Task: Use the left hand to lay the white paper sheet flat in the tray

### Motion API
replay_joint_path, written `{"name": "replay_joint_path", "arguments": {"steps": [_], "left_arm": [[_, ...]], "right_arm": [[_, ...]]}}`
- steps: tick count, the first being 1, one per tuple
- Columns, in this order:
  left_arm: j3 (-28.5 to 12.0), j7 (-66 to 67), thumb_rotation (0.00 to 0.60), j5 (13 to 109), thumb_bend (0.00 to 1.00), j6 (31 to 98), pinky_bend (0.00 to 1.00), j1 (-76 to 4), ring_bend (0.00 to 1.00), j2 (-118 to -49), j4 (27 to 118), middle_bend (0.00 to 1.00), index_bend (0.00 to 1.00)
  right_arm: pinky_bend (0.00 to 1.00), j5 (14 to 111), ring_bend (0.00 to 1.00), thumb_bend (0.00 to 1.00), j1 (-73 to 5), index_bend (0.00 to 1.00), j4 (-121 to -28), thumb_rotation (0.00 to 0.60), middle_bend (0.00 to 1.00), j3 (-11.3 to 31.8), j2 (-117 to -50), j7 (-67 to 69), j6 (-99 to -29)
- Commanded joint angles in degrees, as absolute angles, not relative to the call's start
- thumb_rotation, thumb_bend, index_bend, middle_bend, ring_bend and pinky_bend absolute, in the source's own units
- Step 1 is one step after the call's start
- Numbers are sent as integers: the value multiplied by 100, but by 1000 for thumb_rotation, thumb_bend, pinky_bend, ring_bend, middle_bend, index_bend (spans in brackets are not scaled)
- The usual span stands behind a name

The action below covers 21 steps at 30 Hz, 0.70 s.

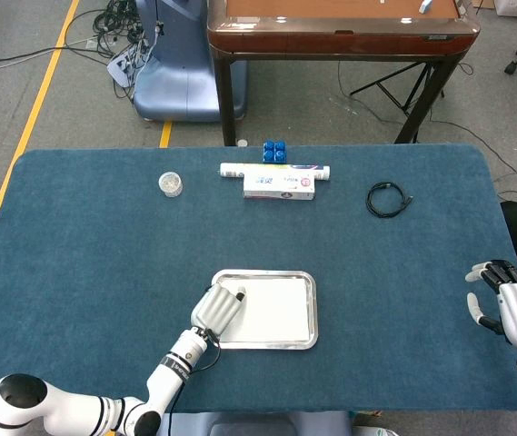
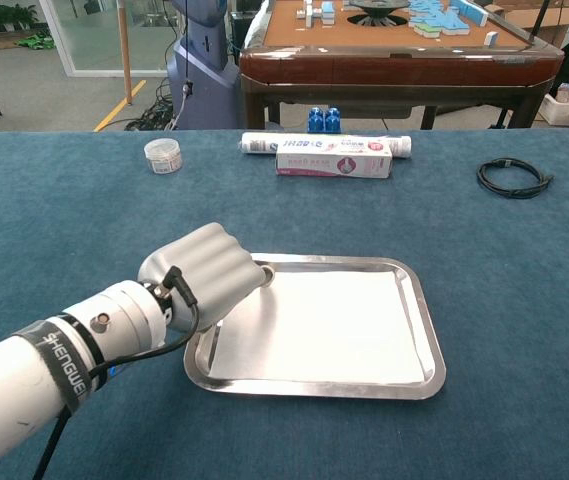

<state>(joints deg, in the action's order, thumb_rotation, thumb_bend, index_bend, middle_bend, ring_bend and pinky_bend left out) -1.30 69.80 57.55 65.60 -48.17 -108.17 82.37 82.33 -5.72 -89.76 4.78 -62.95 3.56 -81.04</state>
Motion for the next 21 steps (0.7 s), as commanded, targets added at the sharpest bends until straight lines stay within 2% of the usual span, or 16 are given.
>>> {"name": "replay_joint_path", "arguments": {"steps": [1,21], "left_arm": [[-136,6972,600,5770,694,6557,1000,-4810,1000,-10829,8201,1000,236],[-133,6912,600,6037,694,6609,1000,-4754,1000,-10813,8173,1000,236]], "right_arm": [[289,8232,193,452,-571,414,-8975,600,334,480,-6295,360,-8107],[289,8225,193,451,-564,414,-8974,600,334,487,-6283,391,-8115]]}}
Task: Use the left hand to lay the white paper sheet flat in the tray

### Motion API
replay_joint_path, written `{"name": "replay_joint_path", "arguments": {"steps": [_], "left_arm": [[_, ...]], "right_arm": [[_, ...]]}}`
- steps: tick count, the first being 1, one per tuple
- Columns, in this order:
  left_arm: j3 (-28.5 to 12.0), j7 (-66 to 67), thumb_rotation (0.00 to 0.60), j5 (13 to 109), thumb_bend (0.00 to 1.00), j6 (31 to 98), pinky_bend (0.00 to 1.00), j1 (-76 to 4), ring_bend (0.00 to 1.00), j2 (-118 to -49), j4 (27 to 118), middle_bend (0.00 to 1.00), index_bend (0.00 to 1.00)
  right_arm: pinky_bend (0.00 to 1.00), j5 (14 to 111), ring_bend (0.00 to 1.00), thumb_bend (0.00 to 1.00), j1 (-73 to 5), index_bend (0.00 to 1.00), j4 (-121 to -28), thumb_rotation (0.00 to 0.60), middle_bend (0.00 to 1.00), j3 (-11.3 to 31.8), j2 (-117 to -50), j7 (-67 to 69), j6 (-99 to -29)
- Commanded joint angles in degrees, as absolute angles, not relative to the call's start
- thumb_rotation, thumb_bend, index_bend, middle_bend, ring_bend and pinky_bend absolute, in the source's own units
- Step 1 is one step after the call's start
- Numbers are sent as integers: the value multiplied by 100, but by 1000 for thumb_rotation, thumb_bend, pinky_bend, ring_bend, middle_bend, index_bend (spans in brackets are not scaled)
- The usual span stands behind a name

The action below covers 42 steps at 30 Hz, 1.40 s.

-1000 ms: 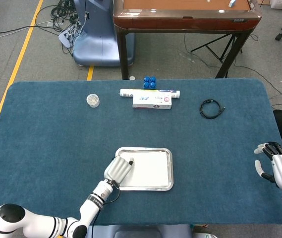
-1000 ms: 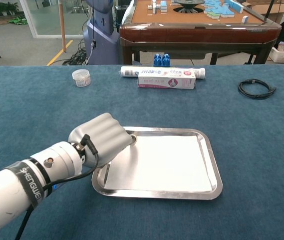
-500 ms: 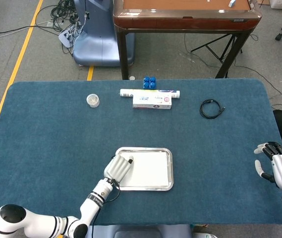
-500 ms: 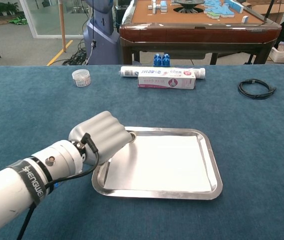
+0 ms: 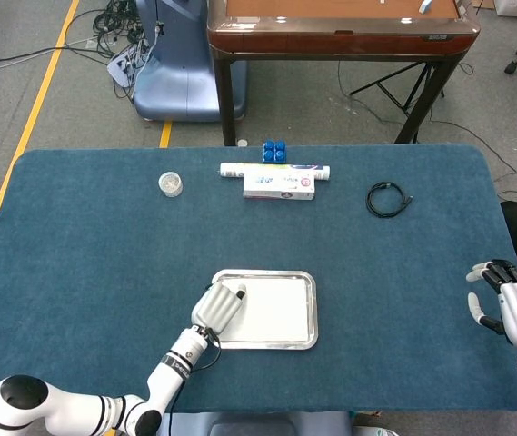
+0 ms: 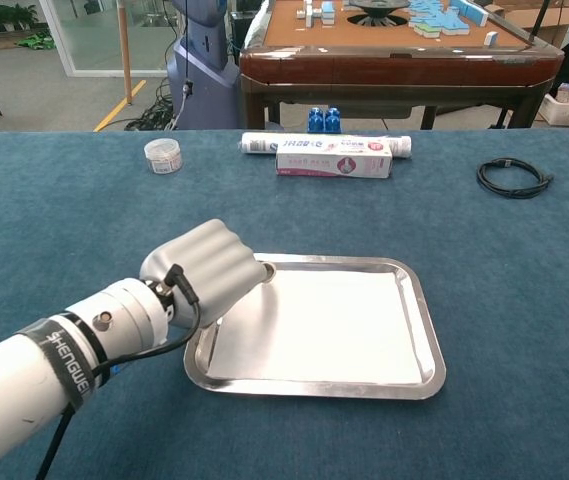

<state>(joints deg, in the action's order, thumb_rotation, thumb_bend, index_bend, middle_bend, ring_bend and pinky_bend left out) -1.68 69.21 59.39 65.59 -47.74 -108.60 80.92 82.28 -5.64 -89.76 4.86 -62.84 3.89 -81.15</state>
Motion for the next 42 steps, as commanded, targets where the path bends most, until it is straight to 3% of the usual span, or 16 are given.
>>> {"name": "replay_joint_path", "arguments": {"steps": [1,12,18,22,26,29,31,38,42], "left_arm": [[-112,6910,600,6092,694,6634,1000,-4746,1000,-10786,8225,1000,236],[12,6716,600,6798,692,7063,1000,-4563,1000,-10137,9232,1000,236],[149,5470,600,7764,683,7455,1000,-4306,992,-9587,9084,1000,222],[271,4517,600,8345,555,7945,1000,-3994,903,-9249,8808,960,204],[307,4092,600,8382,390,8271,993,-3614,768,-8876,8937,792,199],[350,3910,600,8337,328,8377,898,-3390,622,-8589,9202,644,203],[435,3565,600,8533,321,8517,838,-3243,570,-8371,9315,597,249],[631,2941,600,8899,321,9073,683,-2641,485,-7920,9644,529,378],[827,2940,600,8751,321,9000,600,-2334,462,-7520,10102,508,437]], "right_arm": [[289,8220,193,451,-564,414,-8972,600,334,488,-6283,394,-8112],[289,8210,193,452,-556,414,-8978,600,334,493,-6278,391,-8122],[289,8199,193,451,-556,414,-8974,600,334,499,-6281,385,-8119],[289,8167,193,451,-567,414,-8963,600,334,507,-6296,354,-8091],[289,8146,193,451,-581,415,-8959,600,334,506,-6328,279,-8064],[289,8155,193,451,-586,414,-8967,600,334,497,-6346,235,-8060],[289,8150,193,451,-592,414,-8963,600,334,496,-6361,198,-8050],[289,8165,193,451,-629,414,-8959,600,334,475,-6415,80,-7995],[289,8200,193,451,-640,414,-8968,600,334,460,-6452,-13,-8005]]}}
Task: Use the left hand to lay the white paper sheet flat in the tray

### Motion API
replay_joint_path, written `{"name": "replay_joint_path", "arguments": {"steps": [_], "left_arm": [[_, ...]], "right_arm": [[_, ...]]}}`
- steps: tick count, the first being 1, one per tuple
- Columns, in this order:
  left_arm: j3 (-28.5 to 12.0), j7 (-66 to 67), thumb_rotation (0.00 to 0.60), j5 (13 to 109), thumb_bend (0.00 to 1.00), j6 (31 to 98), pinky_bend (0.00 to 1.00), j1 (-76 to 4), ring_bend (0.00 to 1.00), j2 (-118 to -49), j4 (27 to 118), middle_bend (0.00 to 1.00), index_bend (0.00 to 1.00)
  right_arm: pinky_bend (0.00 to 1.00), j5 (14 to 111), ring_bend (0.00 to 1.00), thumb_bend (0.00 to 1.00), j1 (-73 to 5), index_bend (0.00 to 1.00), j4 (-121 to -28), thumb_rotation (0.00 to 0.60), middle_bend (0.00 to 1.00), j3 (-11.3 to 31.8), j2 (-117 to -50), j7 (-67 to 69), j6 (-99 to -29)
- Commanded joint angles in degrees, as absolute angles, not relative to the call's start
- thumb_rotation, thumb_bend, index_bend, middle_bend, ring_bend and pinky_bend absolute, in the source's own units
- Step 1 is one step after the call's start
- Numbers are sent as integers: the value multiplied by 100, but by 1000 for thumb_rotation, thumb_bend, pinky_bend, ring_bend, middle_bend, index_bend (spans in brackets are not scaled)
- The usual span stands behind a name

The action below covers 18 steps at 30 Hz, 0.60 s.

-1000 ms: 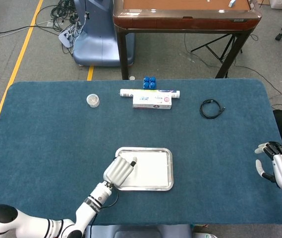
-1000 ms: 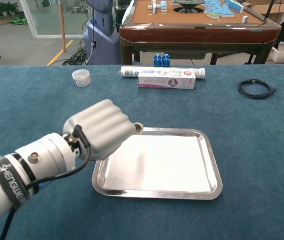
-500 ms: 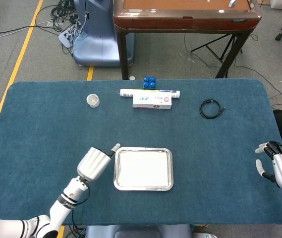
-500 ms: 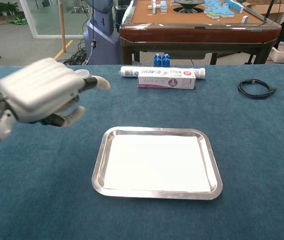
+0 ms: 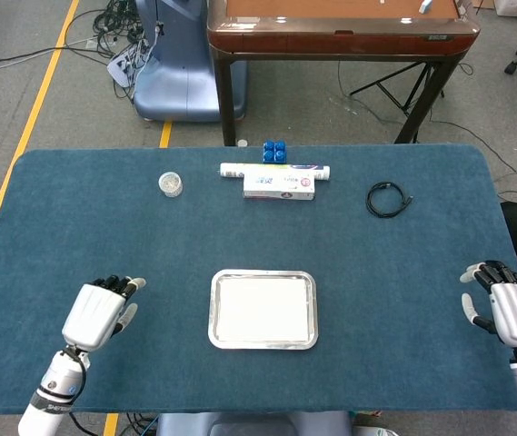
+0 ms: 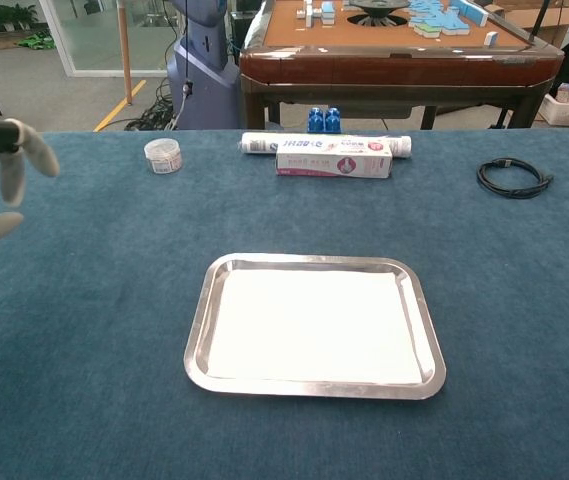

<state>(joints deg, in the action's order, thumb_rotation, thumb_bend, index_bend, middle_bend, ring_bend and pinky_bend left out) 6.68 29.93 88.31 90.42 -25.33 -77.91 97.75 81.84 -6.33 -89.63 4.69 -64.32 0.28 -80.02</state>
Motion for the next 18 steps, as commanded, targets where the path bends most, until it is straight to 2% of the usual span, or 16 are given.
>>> {"name": "replay_joint_path", "arguments": {"steps": [1,9,18], "left_arm": [[850,2902,600,8730,321,8991,592,-2279,462,-7451,10176,508,458],[959,2391,600,8740,321,9301,573,-1635,462,-7242,9964,508,486],[914,1985,600,8661,321,9260,548,-1205,448,-7222,9619,508,464]], "right_arm": [[289,8208,193,451,-644,414,-8971,600,334,454,-6461,-37,-8001],[289,8374,193,451,-594,414,-9040,600,334,421,-6480,-130,-8200],[289,8446,193,452,-520,414,-9085,600,334,421,-6458,-136,-8379]]}}
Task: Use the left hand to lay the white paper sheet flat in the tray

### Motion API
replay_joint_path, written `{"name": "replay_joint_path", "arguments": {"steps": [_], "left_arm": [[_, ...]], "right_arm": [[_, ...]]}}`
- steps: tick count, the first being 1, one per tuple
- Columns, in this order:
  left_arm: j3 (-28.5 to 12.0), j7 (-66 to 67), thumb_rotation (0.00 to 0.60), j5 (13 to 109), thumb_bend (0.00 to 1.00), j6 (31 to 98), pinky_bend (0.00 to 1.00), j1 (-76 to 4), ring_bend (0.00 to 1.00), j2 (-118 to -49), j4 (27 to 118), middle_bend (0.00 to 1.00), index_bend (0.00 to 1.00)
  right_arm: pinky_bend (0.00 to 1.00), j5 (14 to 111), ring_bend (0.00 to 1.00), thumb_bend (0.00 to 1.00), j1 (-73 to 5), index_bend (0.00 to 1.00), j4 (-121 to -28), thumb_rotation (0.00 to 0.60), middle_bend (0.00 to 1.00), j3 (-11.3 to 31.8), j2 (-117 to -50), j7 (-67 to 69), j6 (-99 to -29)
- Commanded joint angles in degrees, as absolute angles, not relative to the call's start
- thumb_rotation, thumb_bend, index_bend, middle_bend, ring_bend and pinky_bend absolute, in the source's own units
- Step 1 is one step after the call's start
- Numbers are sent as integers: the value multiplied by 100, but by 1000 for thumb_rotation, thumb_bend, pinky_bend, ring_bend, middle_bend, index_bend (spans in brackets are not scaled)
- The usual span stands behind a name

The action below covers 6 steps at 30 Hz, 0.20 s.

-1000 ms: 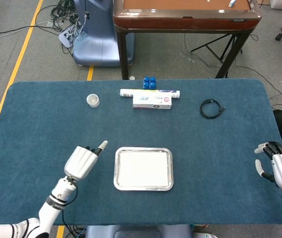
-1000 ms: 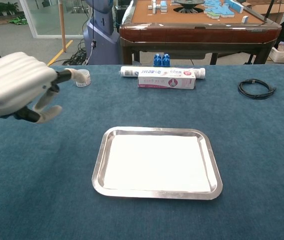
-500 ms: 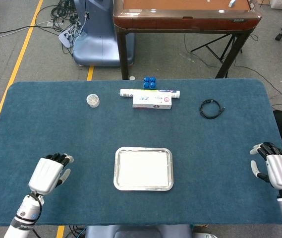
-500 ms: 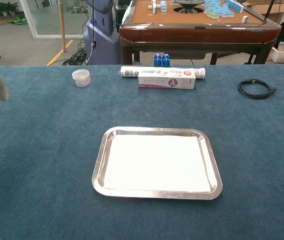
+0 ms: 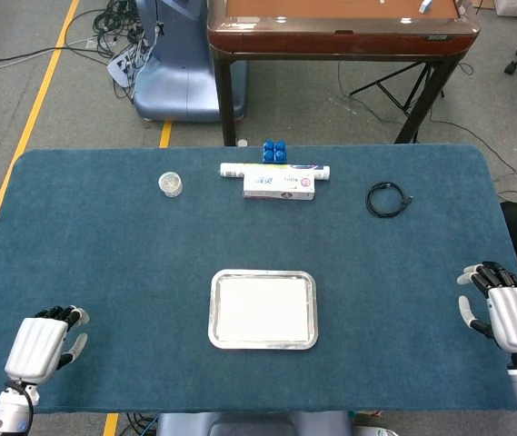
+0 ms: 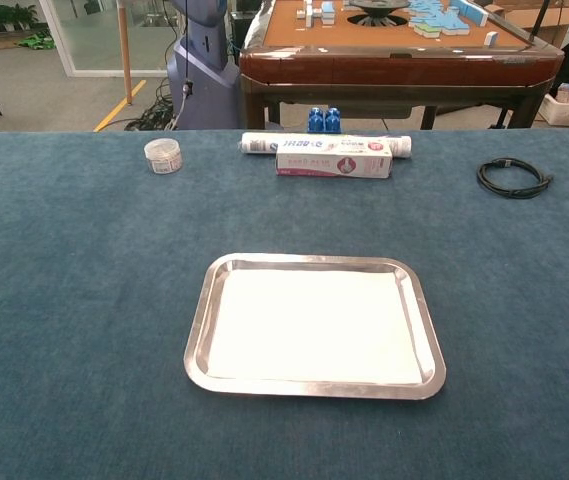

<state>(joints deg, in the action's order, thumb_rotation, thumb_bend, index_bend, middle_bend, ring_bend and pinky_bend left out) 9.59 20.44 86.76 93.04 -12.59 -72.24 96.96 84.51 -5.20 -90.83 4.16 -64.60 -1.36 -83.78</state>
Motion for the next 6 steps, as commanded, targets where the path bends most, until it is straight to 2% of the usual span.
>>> {"name": "replay_joint_path", "arguments": {"steps": [1,6], "left_arm": [[894,1938,600,8701,321,9249,547,-1200,447,-7214,9607,508,457],[790,1819,600,8714,321,9106,543,-1135,444,-7255,9508,508,433]], "right_arm": [[289,8445,193,452,-523,414,-9081,600,334,423,-6457,-131,-8374],[289,8454,193,451,-534,414,-9082,600,334,418,-6436,-97,-8345]]}}
